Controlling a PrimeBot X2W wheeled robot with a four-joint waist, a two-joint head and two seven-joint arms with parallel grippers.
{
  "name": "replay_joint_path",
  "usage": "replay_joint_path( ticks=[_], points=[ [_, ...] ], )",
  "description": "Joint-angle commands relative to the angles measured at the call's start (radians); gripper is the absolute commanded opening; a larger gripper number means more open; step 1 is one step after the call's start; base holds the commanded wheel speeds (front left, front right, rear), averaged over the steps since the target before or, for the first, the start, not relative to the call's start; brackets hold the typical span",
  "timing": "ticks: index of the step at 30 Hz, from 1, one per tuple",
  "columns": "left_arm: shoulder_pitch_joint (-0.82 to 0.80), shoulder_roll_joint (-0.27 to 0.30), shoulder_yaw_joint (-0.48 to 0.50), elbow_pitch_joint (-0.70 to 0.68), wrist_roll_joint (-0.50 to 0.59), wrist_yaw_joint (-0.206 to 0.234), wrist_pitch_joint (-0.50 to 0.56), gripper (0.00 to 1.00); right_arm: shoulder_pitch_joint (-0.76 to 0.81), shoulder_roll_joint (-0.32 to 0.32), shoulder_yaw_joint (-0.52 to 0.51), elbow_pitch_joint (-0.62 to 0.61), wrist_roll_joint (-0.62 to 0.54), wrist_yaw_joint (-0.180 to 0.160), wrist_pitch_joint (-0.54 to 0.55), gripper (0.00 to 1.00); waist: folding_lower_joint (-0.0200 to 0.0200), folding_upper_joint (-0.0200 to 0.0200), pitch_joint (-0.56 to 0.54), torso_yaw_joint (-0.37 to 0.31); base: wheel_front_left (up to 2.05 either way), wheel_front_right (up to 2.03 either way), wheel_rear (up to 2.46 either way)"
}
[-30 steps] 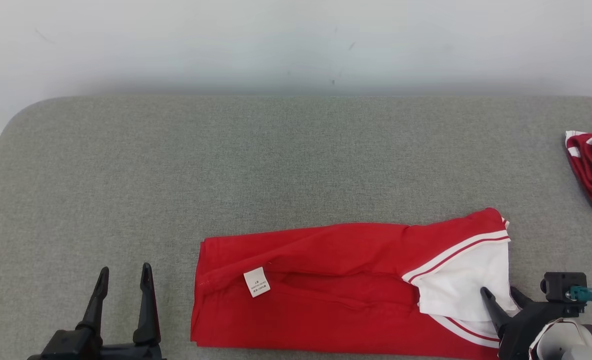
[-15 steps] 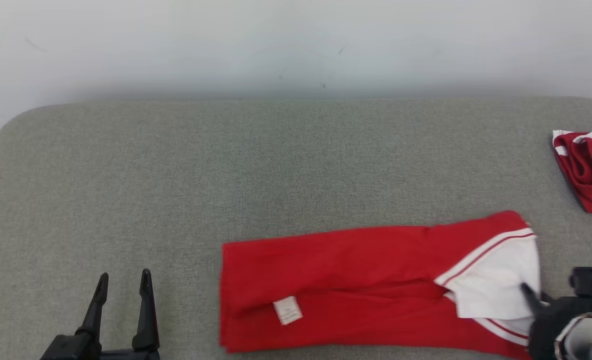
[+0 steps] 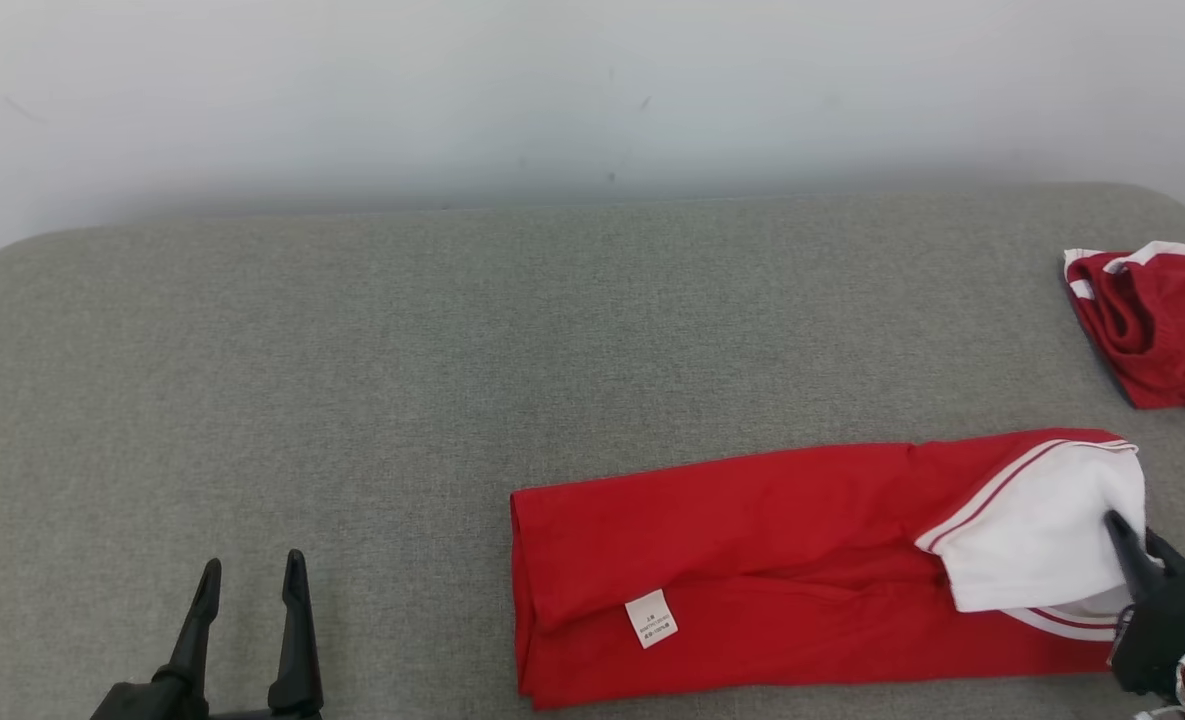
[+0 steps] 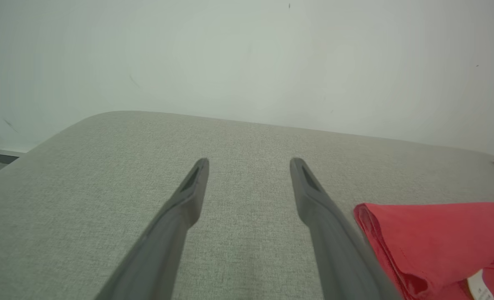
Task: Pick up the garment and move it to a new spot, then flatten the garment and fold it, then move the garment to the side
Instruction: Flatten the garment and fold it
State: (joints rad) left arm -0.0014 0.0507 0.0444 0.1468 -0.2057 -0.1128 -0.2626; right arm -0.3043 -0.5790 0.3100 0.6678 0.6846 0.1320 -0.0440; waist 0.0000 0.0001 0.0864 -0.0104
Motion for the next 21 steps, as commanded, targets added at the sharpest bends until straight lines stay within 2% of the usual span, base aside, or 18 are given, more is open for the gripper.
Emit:
replay_joint_path(
  ticks=[1, 5, 12, 13, 17, 21],
  points=[
    [0.012, 0.0, 0.004, -0.004, -0.006, 0.007, -0.003, 1.0, 0.019, 0.016, 0.002, -0.04, -0.007, -0.003, 0.002, 0.0, 0.0, -0.0001, 0.001, -0.009, 0.0, 0.0, 0.0],
    [0.018, 0.0, 0.006, -0.008, -0.003, 0.01, -0.003, 1.0, 0.056, 0.048, 0.0, -0.19, -0.028, -0.003, 0.019, 0.0, 0.0, -0.0001, 0.004, -0.023, 0.0, 0.0, 0.0],
    [0.003, 0.0, -0.003, 0.0, 0.001, 0.012, -0.003, 1.0, 0.123, 0.162, 0.0, -0.476, -0.078, -0.003, 0.109, 0.0, 0.0, -0.0001, 0.005, -0.023, 0.0, 0.0, 0.0],
    [0.003, 0.0, -0.003, 0.0, 0.001, 0.012, -0.003, 1.0, 0.123, 0.162, 0.0, -0.476, -0.078, -0.003, 0.109, 0.0, 0.0, -0.0001, 0.005, -0.023, 0.0, 0.0, 0.0],
    [-0.012, 0.0, -0.011, 0.004, -0.002, 0.015, -0.003, 1.0, 0.158, 0.238, 0.016, -0.601, -0.115, -0.003, 0.17, 0.0, 0.0, -0.0001, 0.005, -0.003, 0.0, 0.0, 0.0],
    [-0.023, 0.0, -0.022, 0.007, -0.007, 0.015, -0.003, 1.0, 0.165, 0.299, 0.042, -0.658, -0.148, -0.003, 0.21, 0.0, 0.0, -0.0001, 0.008, 0.019, 0.0, 0.0, 0.0]
  ],
)
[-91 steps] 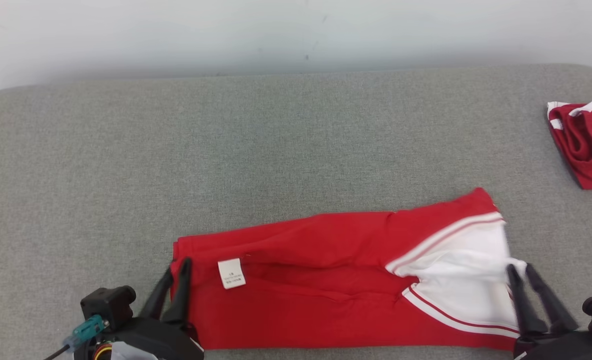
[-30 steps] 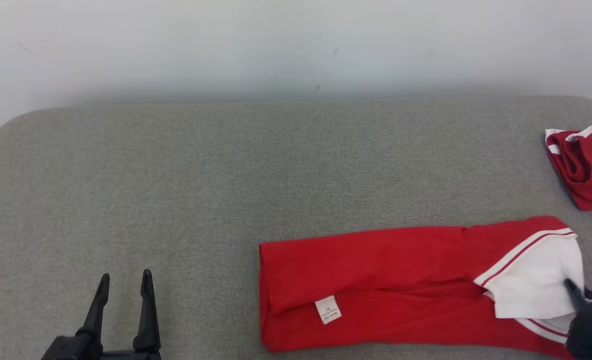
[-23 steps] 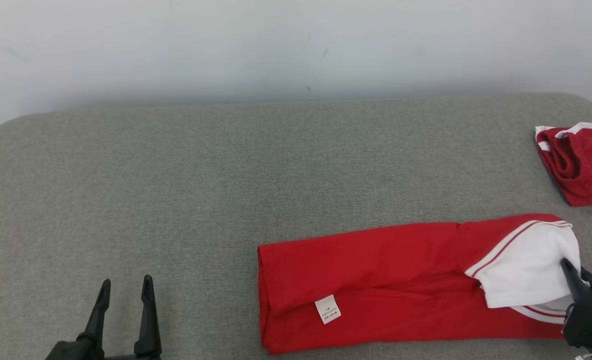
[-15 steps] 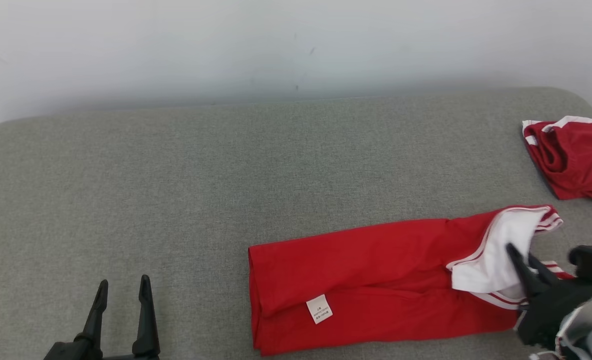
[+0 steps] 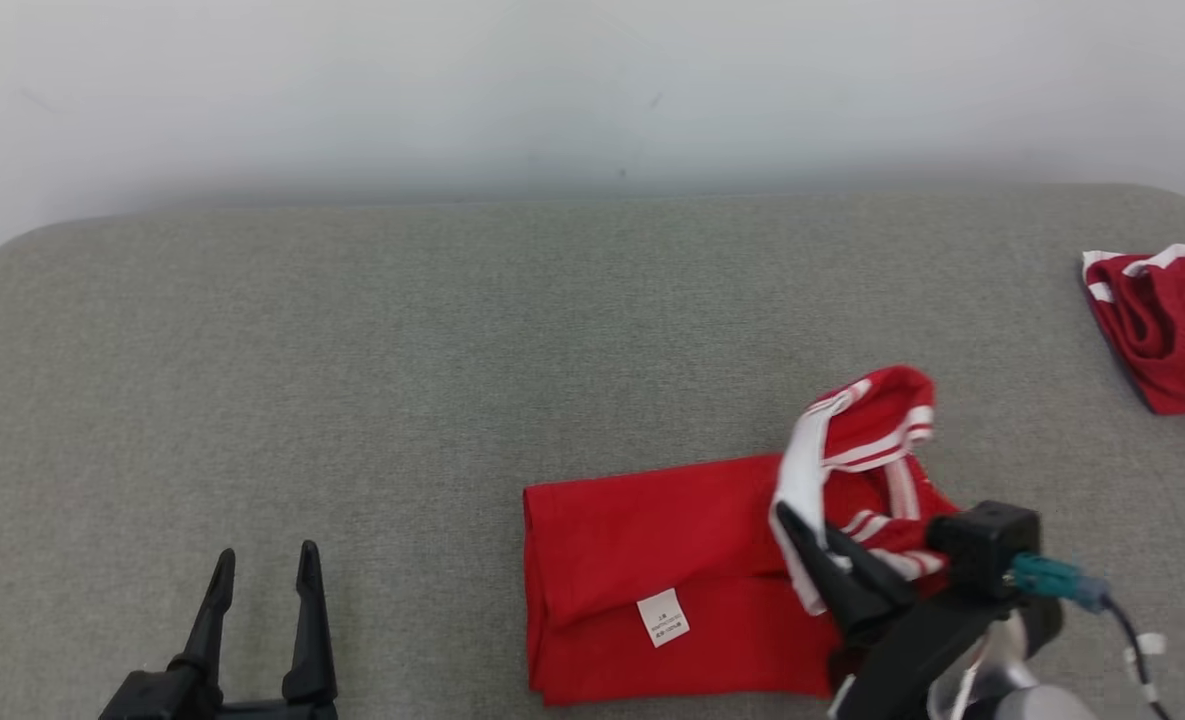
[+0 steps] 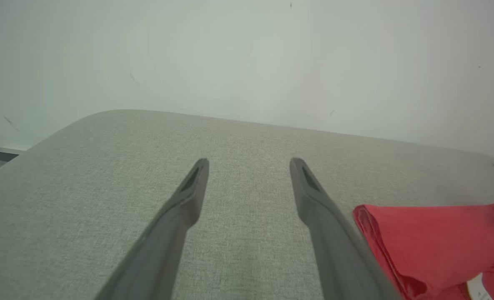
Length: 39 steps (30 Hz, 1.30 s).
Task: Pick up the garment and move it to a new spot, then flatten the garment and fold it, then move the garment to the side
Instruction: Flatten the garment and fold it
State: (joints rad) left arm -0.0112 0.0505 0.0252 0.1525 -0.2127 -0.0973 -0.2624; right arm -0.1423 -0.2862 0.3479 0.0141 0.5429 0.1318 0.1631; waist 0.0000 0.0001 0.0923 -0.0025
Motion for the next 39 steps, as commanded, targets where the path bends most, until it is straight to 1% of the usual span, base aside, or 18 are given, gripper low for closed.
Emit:
replay_joint_path(
  ticks=[1, 6, 11, 14, 15, 16, 21, 25, 27, 34, 35, 39],
  points=[
    [-0.013, 0.0, -0.006, 0.002, -0.001, 0.0, -0.003, 1.0, 0.004, 0.021, 0.017, -0.009, -0.013, -0.003, 0.011, 0.0, 0.0, -0.0001, 0.002, 0.018, 0.0, 0.0, 0.0],
    [-0.019, 0.0, -0.02, 0.008, -0.01, 0.004, -0.003, 1.0, -0.015, 0.085, 0.071, 0.003, -0.024, -0.003, 0.016, 0.0, 0.0, -0.0001, 0.006, 0.048, 0.0, 0.0, 0.0],
    [-0.031, 0.0, -0.039, 0.014, -0.019, 0.007, -0.003, 1.0, -0.048, 0.137, 0.129, 0.07, -0.033, -0.003, -0.004, 0.0, 0.0, -0.0001, 0.013, 0.076, 0.0, 0.0, 0.0],
    [-0.035, 0.0, -0.047, 0.017, -0.023, 0.009, -0.003, 1.0, -0.067, 0.156, 0.155, 0.118, -0.035, -0.003, -0.024, 0.0, 0.0, -0.0001, 0.016, 0.088, 0.0, 0.0, 0.0],
    [-0.035, 0.0, -0.05, 0.018, -0.024, 0.011, -0.003, 1.0, -0.073, 0.156, 0.166, 0.134, -0.043, -0.003, -0.027, 0.38, 0.0, -0.0001, 0.016, 0.09, 0.0, 0.0, 0.0],
    [-0.036, 0.0, -0.052, 0.02, -0.025, 0.013, -0.003, 1.0, -0.088, 0.153, 0.178, 0.153, -0.05, -0.003, -0.047, 1.0, 0.0, -0.0001, 0.016, 0.093, 0.0, 0.0, 0.0],
    [-0.028, 0.0, -0.035, 0.023, -0.022, 0.013, -0.003, 1.0, -0.11, 0.13, 0.164, 0.15, -0.056, -0.003, -0.118, 1.0, 0.0, -0.0001, 0.009, 0.078, 0.0, 0.0, 0.0],
    [-0.029, 0.0, -0.026, 0.023, -0.014, 0.006, -0.003, 1.0, -0.121, 0.104, 0.117, 0.112, -0.057, -0.003, -0.176, 1.0, 0.0, -0.0001, 0.001, 0.059, 0.0, 0.0, 0.0],
    [-0.028, 0.0, -0.02, 0.021, -0.01, 0.002, -0.003, 1.0, -0.114, 0.087, 0.078, 0.093, -0.066, -0.003, -0.203, 1.0, 0.0, -0.0001, -0.003, 0.05, 0.0, 0.0, 0.0],
    [-0.026, 0.0, 0.003, 0.011, 0.005, -0.008, -0.003, 1.0, -0.04, 0.062, -0.098, 0.046, -0.093, -0.003, -0.277, 1.0, 0.0, -0.0001, -0.015, 0.024, 0.0, 0.0, 0.0],
    [-0.026, 0.0, 0.003, 0.011, 0.005, -0.008, -0.003, 1.0, -0.04, 0.062, -0.098, 0.046, -0.093, -0.003, -0.277, 1.0, 0.0, -0.0001, -0.015, 0.024, 0.0, 0.0, 0.0],
    [-0.02, 0.0, 0.005, 0.004, 0.014, -0.013, -0.003, 1.0, 0.026, 0.068, -0.196, 0.032, -0.109, -0.003, -0.305, 1.0, 0.0, -0.0001, -0.019, 0.017, 0.0, 0.0, 0.0]
  ],
)
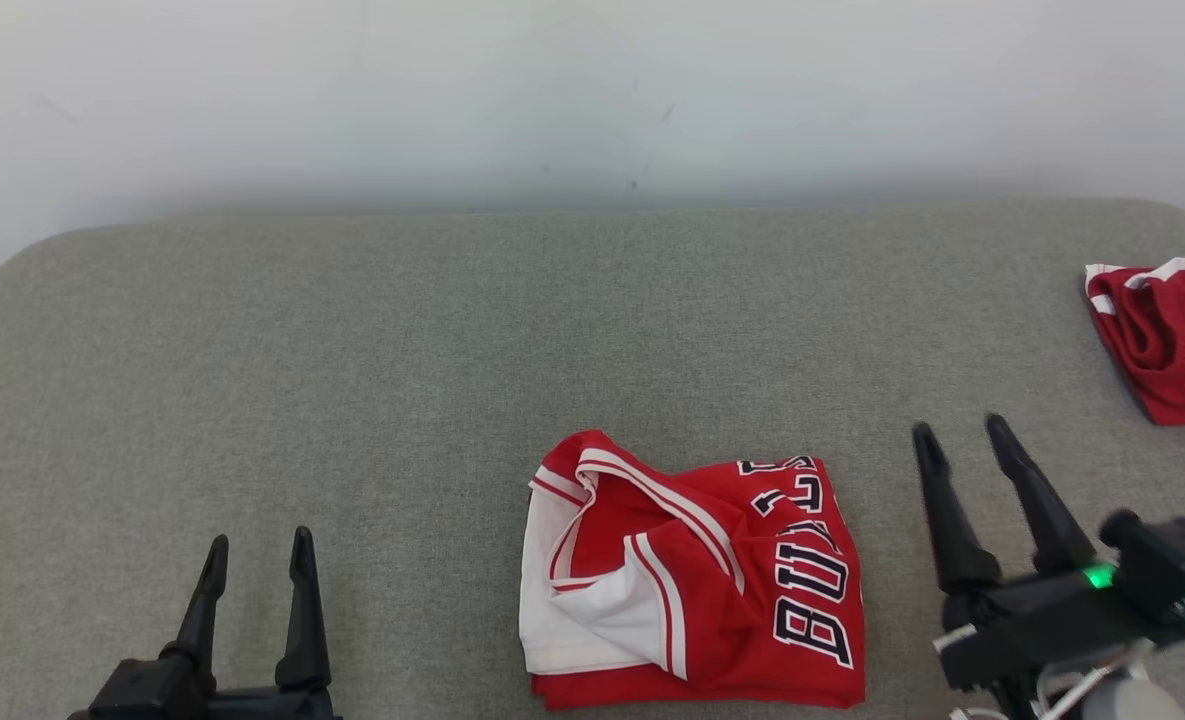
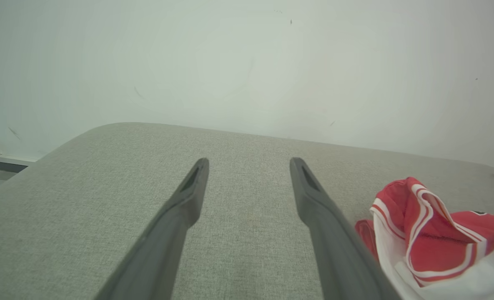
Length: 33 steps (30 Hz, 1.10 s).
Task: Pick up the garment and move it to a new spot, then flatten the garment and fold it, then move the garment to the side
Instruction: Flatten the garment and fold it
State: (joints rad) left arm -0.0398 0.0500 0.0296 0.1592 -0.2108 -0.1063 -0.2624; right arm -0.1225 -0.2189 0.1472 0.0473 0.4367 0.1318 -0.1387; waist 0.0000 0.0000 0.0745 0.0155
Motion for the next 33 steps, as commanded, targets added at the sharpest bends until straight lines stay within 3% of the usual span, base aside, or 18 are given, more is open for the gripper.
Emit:
replay_joint_path(
  ticks=[1, 9, 21, 26, 33],
  points=[
    [0.012, 0.001, 0.002, -0.004, 0.014, -0.005, -0.003, 1.0, 0.023, 0.007, -0.013, -0.004, -0.004, -0.003, -0.007, 1.0, 0.0, 0.0, -0.004, -0.004, 0.0, 0.0, 0.0],
    [0.046, 0.001, 0.014, -0.024, 0.021, -0.008, -0.003, 1.0, 0.158, 0.054, -0.114, -0.026, -0.033, -0.003, -0.041, 1.0, 0.0, 0.0, -0.026, -0.015, 0.0, 0.0, 0.0],
    [0.08, 0.0, -0.011, -0.043, 0.044, -0.009, -0.003, 1.0, 0.198, 0.092, -0.093, -0.001, -0.054, -0.003, -0.074, 1.0, 0.0, 0.0, -0.053, -0.026, 0.0, 0.0, 0.0],
    [0.026, 0.0, -0.11, -0.03, 0.056, -0.017, -0.003, 1.0, 0.185, 0.08, -0.092, 0.003, -0.057, -0.003, -0.077, 1.0, 0.0, 0.0, -0.047, -0.033, 0.0, 0.0, 0.0],
    [-0.093, 0.022, -0.346, 0.074, 0.041, -0.024, -0.002, 1.0, 0.164, 0.066, -0.072, 0.011, -0.052, -0.003, -0.074, 1.0, 0.0, 0.0, -0.032, -0.066, 0.0, 0.0, 0.0]
  ],
)
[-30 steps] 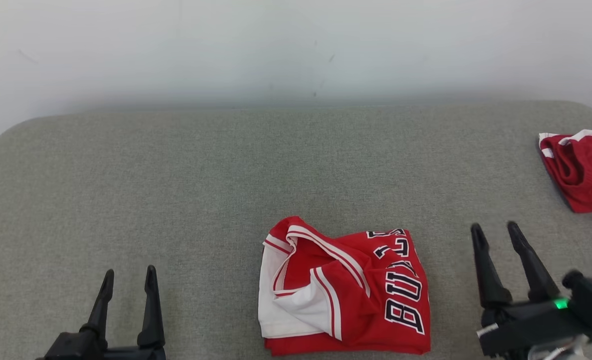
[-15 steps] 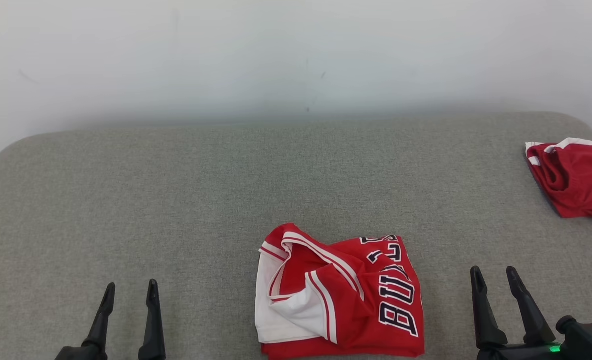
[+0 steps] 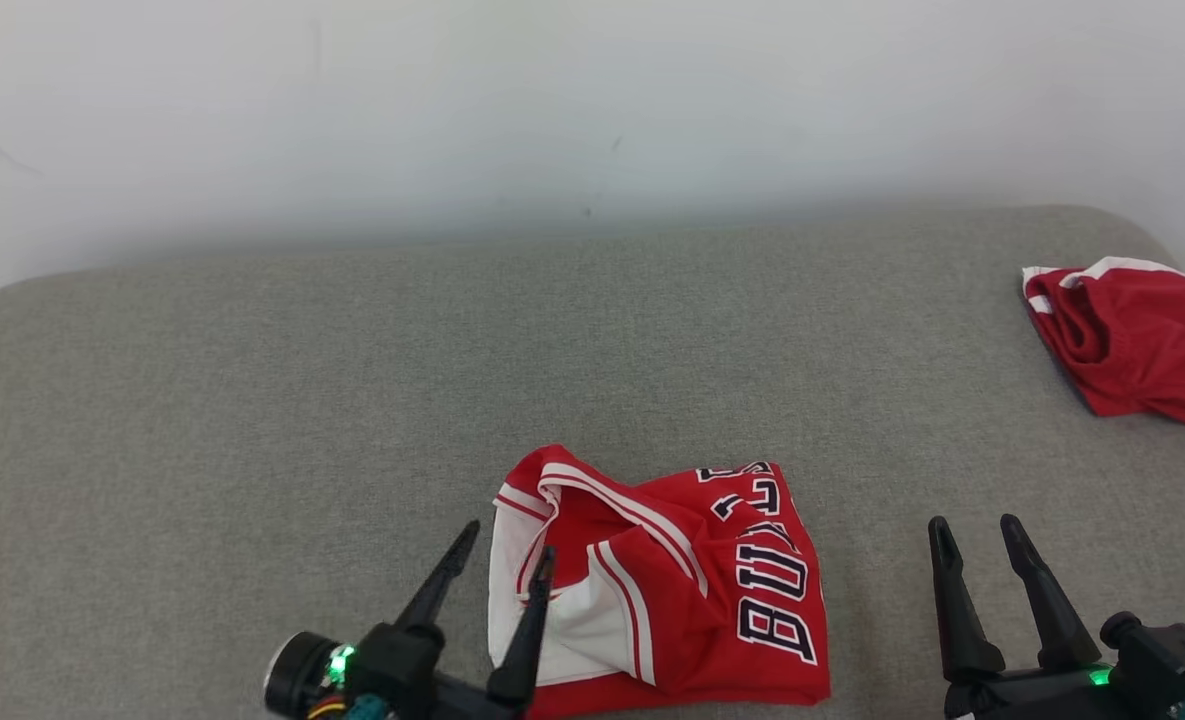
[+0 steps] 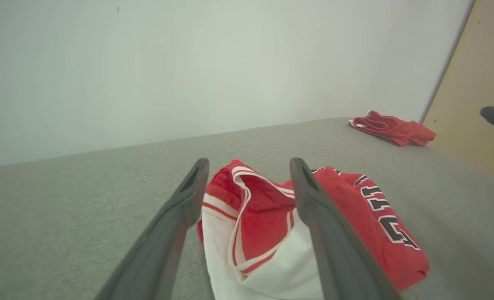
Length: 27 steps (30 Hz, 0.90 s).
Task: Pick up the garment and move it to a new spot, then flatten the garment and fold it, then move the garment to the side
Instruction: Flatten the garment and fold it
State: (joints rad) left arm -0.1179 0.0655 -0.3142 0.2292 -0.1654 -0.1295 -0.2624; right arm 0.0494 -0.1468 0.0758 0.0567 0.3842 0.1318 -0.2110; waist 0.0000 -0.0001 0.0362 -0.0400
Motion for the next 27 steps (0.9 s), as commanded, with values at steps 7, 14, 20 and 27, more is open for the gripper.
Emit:
replay_joint_path(
  ticks=[7, 14, 20, 27],
  points=[
    [-0.123, 0.057, -0.168, 0.103, -0.078, 0.0, 0.024, 1.0, -0.026, -0.005, 0.016, 0.015, 0.008, -0.003, -0.007, 1.0, 0.0, 0.0001, 0.027, -0.063, 0.0, 0.0, 0.0],
    [-0.197, 0.097, -0.247, 0.2, -0.15, 0.0, 0.037, 1.0, -0.029, -0.01, 0.008, 0.032, 0.021, -0.003, -0.019, 1.0, 0.0, 0.0001, 0.049, -0.113, 0.0, 0.0, 0.0],
    [-0.218, 0.112, -0.297, 0.221, -0.196, 0.0, 0.025, 0.0, -0.025, -0.01, -0.001, 0.036, 0.028, -0.003, -0.027, 1.0, 0.0, 0.0001, 0.052, -0.107, 0.0, 0.0, 0.0],
    [-0.173, 0.121, -0.307, 0.176, -0.218, 0.005, 0.008, 0.0, -0.022, -0.02, 0.006, 0.038, 0.03, -0.003, -0.029, 1.0, 0.0, 0.0001, 0.038, -0.06, 0.0, 0.0, 0.0]
  ],
)
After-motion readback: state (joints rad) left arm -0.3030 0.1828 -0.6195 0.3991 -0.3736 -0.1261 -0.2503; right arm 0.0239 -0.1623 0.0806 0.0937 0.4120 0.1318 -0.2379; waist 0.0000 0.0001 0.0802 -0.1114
